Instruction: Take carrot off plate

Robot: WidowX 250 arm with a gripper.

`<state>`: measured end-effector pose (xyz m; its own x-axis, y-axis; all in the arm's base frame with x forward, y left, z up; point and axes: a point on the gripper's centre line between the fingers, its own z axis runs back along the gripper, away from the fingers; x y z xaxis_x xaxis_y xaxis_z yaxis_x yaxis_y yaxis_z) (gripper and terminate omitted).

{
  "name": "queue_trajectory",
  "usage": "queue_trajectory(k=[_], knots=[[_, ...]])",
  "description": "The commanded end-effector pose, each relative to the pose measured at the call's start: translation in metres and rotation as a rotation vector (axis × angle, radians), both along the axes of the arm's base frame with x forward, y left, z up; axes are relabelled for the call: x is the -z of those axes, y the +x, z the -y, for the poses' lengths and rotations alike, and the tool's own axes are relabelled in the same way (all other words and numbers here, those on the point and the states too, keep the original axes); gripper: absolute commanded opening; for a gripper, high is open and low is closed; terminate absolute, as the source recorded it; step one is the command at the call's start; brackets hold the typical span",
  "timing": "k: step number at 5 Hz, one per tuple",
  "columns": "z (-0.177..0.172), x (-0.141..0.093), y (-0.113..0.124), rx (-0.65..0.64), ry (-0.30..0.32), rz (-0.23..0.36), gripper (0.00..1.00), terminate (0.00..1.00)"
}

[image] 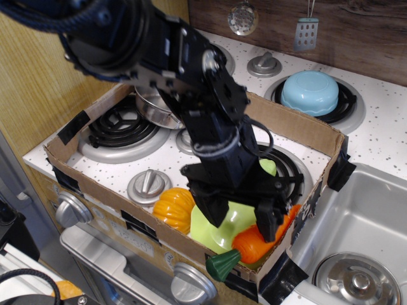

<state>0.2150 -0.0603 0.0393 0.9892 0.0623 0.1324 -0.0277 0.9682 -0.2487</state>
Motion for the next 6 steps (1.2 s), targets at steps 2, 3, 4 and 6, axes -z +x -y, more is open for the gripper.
queue_trajectory(k=[2, 3, 4, 6], knots=[[0.016, 0.013, -0.016, -0.052, -0.031, 0.025, 1.0, 0.0], [0.017, 0.012, -0.016, -0.056, -0.033, 0.013, 0.0, 0.0], [0.017, 0.001, -0.01, -0.042, -0.049, 0.003, 0.0, 0.0], [0.01, -0.037, 0.0, -0.031, -0.071, -0.066, 0.0, 0.0]])
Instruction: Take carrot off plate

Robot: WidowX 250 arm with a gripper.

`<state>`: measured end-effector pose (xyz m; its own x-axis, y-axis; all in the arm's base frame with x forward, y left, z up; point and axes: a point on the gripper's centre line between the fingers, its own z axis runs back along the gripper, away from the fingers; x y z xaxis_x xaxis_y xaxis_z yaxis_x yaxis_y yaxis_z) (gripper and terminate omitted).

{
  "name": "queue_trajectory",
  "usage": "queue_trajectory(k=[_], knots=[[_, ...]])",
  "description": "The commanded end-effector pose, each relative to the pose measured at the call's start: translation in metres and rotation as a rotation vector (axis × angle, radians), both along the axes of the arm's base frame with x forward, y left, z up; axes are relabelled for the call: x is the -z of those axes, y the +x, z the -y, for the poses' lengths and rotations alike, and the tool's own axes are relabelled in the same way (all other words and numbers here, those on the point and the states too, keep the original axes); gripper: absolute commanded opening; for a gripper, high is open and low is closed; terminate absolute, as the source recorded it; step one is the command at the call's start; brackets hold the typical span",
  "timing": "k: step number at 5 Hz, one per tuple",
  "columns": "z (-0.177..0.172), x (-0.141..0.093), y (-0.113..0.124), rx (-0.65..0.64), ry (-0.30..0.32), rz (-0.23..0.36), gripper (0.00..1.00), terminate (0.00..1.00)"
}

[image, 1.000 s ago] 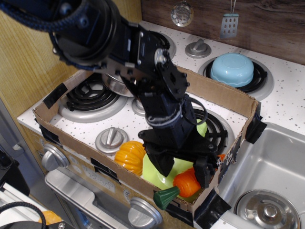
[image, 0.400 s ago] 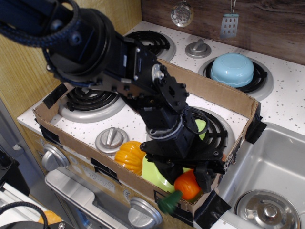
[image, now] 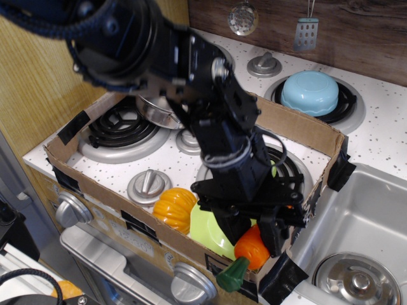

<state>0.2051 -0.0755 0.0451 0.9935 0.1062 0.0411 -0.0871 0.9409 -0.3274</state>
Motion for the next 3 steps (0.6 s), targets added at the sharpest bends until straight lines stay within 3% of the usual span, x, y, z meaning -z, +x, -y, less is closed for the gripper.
queue_trajectory(k=[1, 2, 3], knots=[[-0.014, -0.055, 0.015, 0.065, 0.042, 0.079, 0.0, 0.0], [-0.046, -0.075, 0.022, 0.309, 0.206, 0.2, 0.0, 0.0], [-0.077, -0.078, 0.031, 0.545, 0.408, 0.36, 0.0, 0.0]])
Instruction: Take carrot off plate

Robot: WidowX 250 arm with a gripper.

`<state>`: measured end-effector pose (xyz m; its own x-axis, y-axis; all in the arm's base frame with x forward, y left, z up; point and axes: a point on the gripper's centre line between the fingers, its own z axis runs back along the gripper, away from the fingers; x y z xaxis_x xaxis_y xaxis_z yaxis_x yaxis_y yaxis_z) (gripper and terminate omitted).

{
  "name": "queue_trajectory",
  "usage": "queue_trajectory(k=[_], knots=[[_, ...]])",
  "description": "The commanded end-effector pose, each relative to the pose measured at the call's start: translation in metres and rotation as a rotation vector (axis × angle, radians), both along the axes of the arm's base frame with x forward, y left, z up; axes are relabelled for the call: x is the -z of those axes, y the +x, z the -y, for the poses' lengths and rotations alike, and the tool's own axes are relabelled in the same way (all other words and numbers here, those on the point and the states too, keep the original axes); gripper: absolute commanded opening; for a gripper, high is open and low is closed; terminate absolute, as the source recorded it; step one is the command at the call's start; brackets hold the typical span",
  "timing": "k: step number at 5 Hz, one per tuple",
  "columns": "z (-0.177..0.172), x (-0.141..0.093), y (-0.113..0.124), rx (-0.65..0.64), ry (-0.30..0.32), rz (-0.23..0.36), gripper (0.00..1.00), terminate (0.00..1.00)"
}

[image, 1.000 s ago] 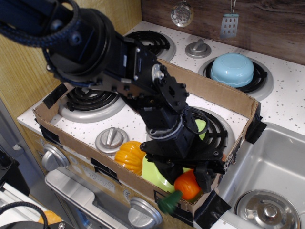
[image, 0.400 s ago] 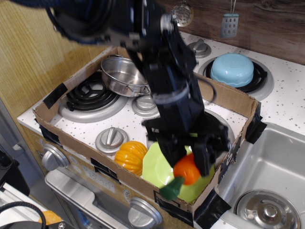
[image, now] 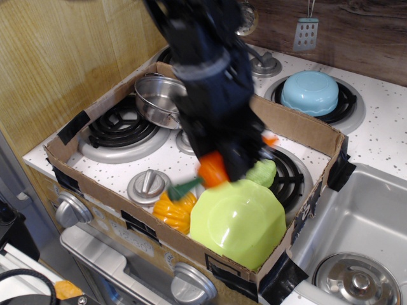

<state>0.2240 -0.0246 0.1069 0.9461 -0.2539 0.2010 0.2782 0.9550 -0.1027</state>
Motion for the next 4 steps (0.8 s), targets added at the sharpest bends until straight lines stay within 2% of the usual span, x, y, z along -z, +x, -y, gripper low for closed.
queue_trajectory(k=[1, 2, 3, 4], knots=[[-0.045, -0.009, 0.022, 0.324, 0.198, 0.226, 0.0, 0.0], [-0.058, 0.0, 0.024, 0.378, 0.265, 0.307, 0.0, 0.0], [-0.076, 0.011, 0.02, 0.418, 0.348, 0.423, 0.0, 0.0], [-0.093, 0.022, 0.016, 0.438, 0.411, 0.457, 0.0, 0.0]])
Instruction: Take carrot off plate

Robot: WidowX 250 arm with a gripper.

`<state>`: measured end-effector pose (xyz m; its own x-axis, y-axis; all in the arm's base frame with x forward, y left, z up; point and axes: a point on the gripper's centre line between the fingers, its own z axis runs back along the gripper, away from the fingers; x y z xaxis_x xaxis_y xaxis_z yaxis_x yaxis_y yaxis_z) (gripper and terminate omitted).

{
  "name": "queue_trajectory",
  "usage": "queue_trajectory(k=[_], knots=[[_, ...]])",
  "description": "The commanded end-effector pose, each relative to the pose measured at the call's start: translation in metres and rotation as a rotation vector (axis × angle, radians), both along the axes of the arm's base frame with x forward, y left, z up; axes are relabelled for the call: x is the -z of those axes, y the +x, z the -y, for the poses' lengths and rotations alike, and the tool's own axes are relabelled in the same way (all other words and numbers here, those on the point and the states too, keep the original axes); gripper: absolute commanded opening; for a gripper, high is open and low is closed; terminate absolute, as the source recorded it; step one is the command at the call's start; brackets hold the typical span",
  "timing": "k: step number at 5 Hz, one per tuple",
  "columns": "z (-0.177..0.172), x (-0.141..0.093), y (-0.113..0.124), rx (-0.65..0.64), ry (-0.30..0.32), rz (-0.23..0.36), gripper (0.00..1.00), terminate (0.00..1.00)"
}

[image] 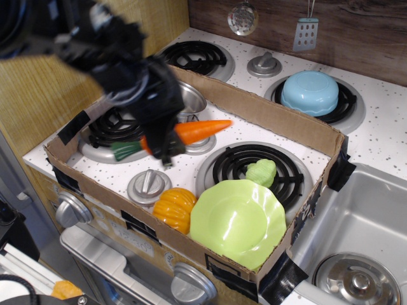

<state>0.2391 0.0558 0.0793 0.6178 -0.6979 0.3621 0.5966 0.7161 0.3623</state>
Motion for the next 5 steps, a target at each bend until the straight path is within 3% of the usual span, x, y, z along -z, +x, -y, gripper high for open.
queue_trajectory(k=[1, 4, 5], knots=[[-0.031, 0.01, 0.003, -0.01, 0.095, 0.032, 0.0, 0.0], [-0.049, 0.029, 0.007, -0.041, 0.113, -0.002, 0.0, 0.0], [-0.046, 0.024, 0.007, -0.052, 0.14, -0.039, 1.0, 0.0]])
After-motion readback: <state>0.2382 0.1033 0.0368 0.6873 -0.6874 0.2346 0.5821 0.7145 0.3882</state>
